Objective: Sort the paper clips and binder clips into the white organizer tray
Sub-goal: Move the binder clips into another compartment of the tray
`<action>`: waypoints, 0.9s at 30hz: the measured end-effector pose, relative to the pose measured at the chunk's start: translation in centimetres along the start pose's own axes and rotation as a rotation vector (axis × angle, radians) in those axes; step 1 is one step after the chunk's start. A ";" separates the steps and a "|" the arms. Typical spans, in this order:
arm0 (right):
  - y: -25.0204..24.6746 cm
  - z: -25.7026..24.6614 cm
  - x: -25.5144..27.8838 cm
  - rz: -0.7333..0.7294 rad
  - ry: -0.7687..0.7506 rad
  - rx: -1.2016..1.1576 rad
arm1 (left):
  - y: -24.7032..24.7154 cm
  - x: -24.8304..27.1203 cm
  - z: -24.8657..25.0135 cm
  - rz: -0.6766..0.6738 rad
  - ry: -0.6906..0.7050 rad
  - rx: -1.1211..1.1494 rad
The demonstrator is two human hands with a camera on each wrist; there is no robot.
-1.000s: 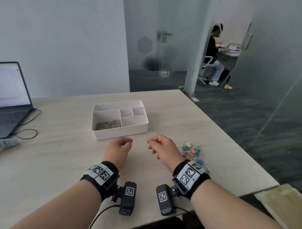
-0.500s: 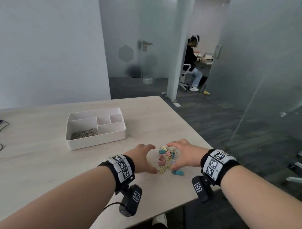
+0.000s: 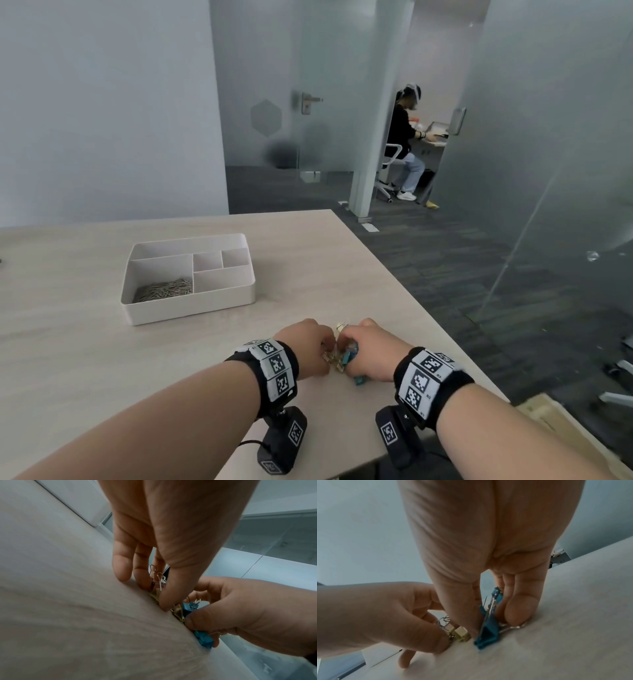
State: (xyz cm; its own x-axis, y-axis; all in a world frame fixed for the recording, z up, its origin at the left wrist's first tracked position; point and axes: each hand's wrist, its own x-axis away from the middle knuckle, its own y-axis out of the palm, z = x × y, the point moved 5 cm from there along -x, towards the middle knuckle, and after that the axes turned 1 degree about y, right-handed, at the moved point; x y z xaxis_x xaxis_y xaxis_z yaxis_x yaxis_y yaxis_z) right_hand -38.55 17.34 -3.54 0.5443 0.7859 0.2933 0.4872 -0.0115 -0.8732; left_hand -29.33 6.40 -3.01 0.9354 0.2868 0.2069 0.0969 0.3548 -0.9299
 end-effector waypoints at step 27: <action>-2.1 -15.1 -9.6 0.182 -0.195 -0.699 | -10.5 3.4 -18.4 0.579 -0.190 0.817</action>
State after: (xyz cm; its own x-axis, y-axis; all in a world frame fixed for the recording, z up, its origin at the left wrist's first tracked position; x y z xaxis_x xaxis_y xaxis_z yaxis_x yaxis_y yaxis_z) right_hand -34.51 0.52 1.40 0.5586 0.8286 0.0368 0.7569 -0.4910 -0.4313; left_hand -20.95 -12.71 1.85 0.6886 0.7185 -0.0982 -0.6819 0.5954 -0.4250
